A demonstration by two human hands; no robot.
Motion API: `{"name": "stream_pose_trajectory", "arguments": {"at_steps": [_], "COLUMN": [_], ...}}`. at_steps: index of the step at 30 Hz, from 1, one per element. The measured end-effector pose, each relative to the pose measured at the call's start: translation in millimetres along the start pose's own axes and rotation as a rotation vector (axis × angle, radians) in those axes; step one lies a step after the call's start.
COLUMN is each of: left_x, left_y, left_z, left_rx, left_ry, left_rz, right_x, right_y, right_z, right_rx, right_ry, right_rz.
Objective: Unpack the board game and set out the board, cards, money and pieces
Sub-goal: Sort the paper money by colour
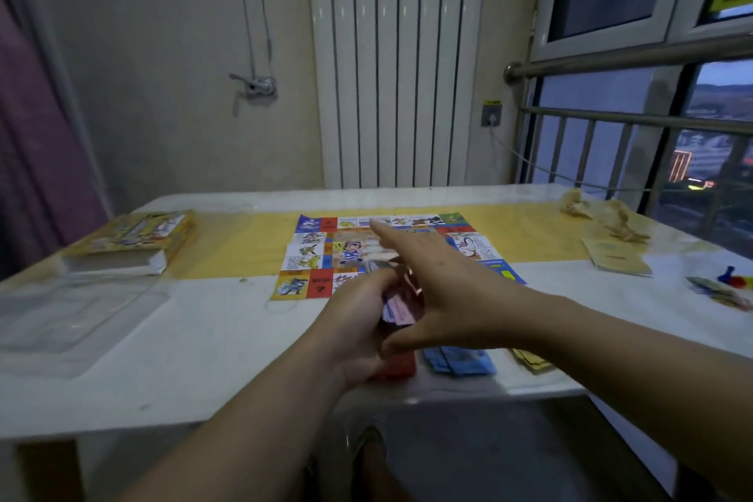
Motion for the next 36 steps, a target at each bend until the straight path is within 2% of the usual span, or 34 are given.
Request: {"name": "stream_pose_trajectory", "arguments": {"at_steps": [5, 12, 16, 20, 25, 32, 36], "left_x": [-1.3, -2.6, -4.0, 2.5, 2.3, 1.8, -2.9], "left_y": [5.1, 7.0, 8.6, 9.4, 15.2, 14.7, 12.8], "left_z": [3.9, 13.7, 18.2, 17.6, 25.7, 28.5, 28.5], "left_rx": [-0.066, -0.174, -0.177, -0.135, -0.257, -0.261, -0.266], "left_ry": [-0.026, 0.208, 0.062, -0.112, 0.079, -0.013, 0.032], "left_rz": [-0.028, -0.091, -0.104, -0.036, -0.099, -0.05, -0.081], "right_x": [0.6, 2.3, -6.8, -10.2, -2.8, 0.4, 4.3], "right_y": [-8.7, -7.1, -4.2, -6.3, -7.2, 4.0, 3.5], "right_z": [3.8, -2.8, 4.3, 1.4, -10.9, -7.7, -5.7], "right_rx": [-0.034, 0.034, -0.012, -0.012, 0.06, 0.054, 0.054], "right_ry": [-0.075, -0.109, -0.057, -0.02, -0.141, -0.204, -0.206], "right_rz": [-0.043, -0.091, -0.114, -0.107, -0.141, -0.143, -0.108]}}
Point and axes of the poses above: each hand's wrist, its own y-axis away from the middle knuckle, its own z-axis out of the palm, x = y × z, the point moved 10 cm from there along -y, towards the middle knuckle, and after that the axes turned 10 degrees about -x, right-handed, at the moved point
